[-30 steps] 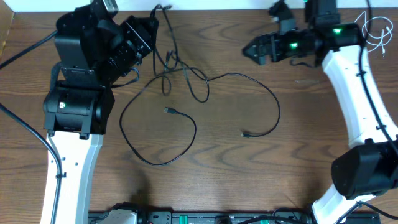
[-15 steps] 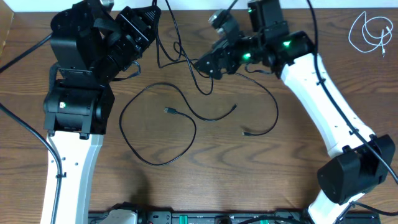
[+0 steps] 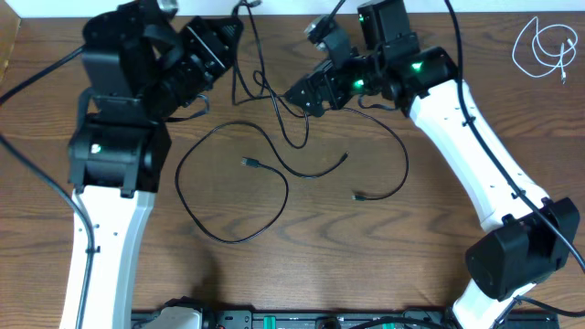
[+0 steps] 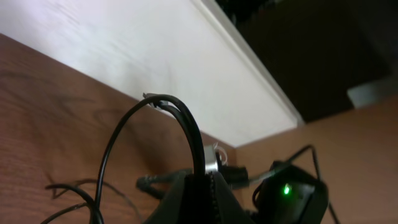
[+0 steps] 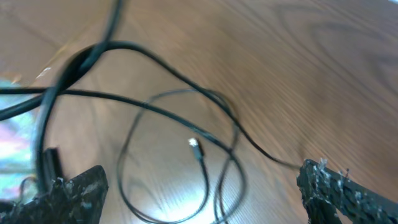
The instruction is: Untangle cables
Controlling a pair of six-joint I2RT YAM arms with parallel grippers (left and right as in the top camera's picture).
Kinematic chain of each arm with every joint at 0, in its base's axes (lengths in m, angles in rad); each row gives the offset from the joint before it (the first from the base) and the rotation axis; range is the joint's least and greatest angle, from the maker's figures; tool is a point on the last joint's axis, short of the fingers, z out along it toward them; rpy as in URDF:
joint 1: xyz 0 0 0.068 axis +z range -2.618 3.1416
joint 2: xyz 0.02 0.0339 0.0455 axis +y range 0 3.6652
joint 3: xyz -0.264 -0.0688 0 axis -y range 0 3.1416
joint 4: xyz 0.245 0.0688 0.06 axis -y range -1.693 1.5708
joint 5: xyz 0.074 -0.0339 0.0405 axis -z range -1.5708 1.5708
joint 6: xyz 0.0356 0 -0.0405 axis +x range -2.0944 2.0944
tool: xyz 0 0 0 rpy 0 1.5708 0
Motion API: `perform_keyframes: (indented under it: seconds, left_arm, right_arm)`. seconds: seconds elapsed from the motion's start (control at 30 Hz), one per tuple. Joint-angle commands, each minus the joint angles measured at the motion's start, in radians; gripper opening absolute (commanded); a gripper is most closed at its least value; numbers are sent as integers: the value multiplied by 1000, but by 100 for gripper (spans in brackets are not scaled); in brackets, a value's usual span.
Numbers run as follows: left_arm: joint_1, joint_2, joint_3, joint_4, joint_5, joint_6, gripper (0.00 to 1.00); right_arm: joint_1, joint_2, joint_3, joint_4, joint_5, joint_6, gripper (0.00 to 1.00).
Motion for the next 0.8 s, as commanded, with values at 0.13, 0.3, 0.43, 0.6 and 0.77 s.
perform_keyframes:
  seconds: [0.13,0.3,0.43,0.6,0.77]
  left_arm:
    - [-127,122,13,6,84,167,8]
    - [-255,226,13,0,88,279,7]
    - [-363,300,13,-19,86,417,8]
    - [-499,426,13,-48,-33,519,8]
    - [-616,562,13,-22,-201,584,7]
  right_arm:
    - [-150,13,-5,-116,121,72,92]
    - [-291,13,-5,-232,167,72,93]
    - [-402,13,-5,-286,169,72,93]
    - [-517,13,-5,-326,169,71,95]
    - [-581,13,-5,-346,169,71,97]
